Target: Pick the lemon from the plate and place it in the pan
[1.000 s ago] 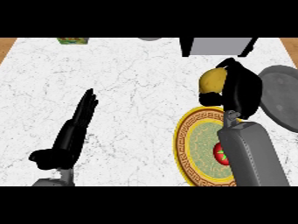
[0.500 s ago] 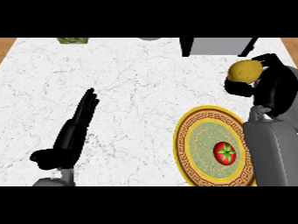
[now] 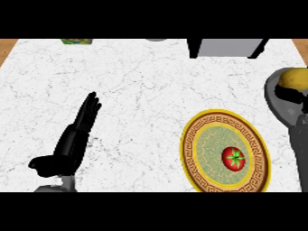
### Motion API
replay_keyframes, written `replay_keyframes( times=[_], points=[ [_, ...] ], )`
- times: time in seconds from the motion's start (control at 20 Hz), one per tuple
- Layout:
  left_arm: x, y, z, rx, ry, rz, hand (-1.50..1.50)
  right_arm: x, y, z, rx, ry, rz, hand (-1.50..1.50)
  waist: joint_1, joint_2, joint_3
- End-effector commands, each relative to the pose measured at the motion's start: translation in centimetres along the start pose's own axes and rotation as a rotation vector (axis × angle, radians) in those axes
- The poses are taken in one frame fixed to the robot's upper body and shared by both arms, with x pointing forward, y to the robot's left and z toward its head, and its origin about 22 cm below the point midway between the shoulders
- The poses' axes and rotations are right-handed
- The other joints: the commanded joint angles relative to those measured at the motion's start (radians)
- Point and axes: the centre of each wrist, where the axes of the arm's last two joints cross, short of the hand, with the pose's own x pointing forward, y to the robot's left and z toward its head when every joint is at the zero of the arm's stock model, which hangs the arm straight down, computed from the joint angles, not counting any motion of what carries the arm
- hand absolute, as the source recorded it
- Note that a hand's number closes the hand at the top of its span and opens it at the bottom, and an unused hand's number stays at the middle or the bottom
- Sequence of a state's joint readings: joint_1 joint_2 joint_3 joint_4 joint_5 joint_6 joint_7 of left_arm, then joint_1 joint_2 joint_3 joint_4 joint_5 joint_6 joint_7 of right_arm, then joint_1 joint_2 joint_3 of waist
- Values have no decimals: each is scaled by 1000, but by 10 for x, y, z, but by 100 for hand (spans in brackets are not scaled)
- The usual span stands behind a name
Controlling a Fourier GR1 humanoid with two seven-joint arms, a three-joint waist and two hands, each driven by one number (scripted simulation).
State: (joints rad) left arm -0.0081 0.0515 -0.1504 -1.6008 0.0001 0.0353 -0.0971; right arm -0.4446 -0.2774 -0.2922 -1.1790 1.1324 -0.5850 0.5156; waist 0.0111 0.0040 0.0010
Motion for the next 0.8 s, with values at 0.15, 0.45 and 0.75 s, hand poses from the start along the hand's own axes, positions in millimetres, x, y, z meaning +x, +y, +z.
replay_keyframes(
  times=[0.15, 0.45, 0.75],
  points=[
    [6, 5, 4, -23, -3, 13, 0, -59, 13, -42, -179, 51, -23, 150, 18, 5, 2],
    [-7, -10, -13, -35, -4, 3, 0, -78, -7, -93, -175, 56, -60, 150, 21, 11, 3],
    [0, 2, 1, -69, -10, -7, 0, -121, -7, -90, 195, 251, 67, -150, 53, 19, 2]
  ],
)
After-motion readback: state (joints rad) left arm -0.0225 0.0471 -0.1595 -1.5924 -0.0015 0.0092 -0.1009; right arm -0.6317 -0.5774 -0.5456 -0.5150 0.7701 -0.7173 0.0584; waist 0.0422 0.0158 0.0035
